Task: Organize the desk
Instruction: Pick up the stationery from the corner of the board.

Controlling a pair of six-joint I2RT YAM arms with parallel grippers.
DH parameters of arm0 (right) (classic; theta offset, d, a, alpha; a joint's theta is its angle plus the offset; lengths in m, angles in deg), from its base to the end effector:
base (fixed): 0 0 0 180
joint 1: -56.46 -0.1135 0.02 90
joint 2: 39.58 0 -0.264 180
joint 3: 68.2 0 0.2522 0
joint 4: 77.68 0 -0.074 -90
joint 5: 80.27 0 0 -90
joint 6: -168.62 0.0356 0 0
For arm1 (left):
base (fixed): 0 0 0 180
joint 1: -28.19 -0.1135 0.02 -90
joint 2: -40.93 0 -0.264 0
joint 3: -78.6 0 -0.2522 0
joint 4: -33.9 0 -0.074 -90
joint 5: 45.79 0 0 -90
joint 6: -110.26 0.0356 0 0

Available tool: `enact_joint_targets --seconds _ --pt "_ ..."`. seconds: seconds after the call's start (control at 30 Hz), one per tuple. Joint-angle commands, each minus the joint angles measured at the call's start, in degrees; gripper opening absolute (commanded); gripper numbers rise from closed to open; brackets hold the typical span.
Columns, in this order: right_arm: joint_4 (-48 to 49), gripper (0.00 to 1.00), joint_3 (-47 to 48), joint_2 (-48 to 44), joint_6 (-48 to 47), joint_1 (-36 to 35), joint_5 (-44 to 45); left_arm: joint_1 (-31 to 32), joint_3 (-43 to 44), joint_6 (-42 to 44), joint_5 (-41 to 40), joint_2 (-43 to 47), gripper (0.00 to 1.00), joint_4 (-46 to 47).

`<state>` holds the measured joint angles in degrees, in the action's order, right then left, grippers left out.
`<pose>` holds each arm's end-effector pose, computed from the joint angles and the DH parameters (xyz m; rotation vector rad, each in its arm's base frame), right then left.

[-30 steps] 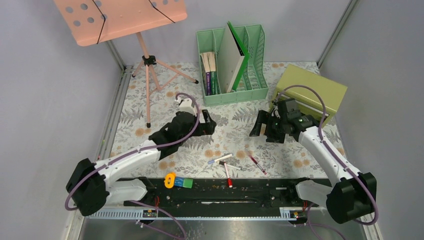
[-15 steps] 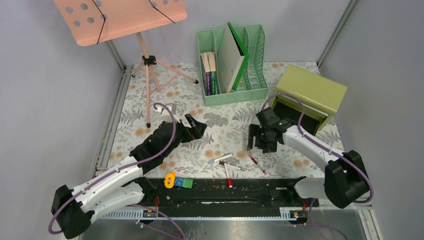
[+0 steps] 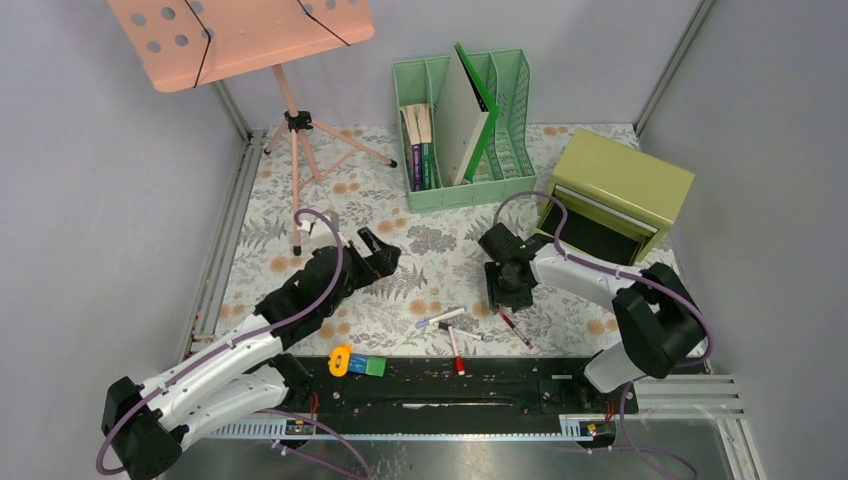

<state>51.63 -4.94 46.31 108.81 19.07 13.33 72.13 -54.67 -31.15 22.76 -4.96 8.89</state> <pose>0.2121 0.1593 0.1749 -0.1665 2.8559 0.1585 0.1431 -0.1198 0.2629 -0.3781 1.9964 -0.7080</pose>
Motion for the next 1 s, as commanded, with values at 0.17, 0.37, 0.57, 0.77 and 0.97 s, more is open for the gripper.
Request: enact_joint_targets --seconds 0.17,0.37,0.57,0.77,0.97 --pt "-1.9 0.38 3.5 5.5 -2.7 -2.5 4.2 -0.5 1.0 -0.4 -1.3 -0.5 0.99 -2.7" --pt "-1.2 0.11 3.3 7.3 -3.9 -2.5 3.6 -0.5 2.2 0.7 -1.8 -0.3 0.99 -3.4" --pt "-1.3 0.0 3.8 6.4 -5.0 -2.5 2.9 -0.5 2.8 0.6 -0.5 -0.1 0.99 -4.3" --pt "-2.7 0.0 4.7 3.4 -6.5 -2.5 2.9 -0.5 2.9 0.2 0.7 -0.5 0.99 -4.3" --pt "-4.4 0.0 6.2 -2.4 -7.3 -2.5 4.7 -0.6 3.6 0.3 1.9 -1.2 0.99 -4.4"
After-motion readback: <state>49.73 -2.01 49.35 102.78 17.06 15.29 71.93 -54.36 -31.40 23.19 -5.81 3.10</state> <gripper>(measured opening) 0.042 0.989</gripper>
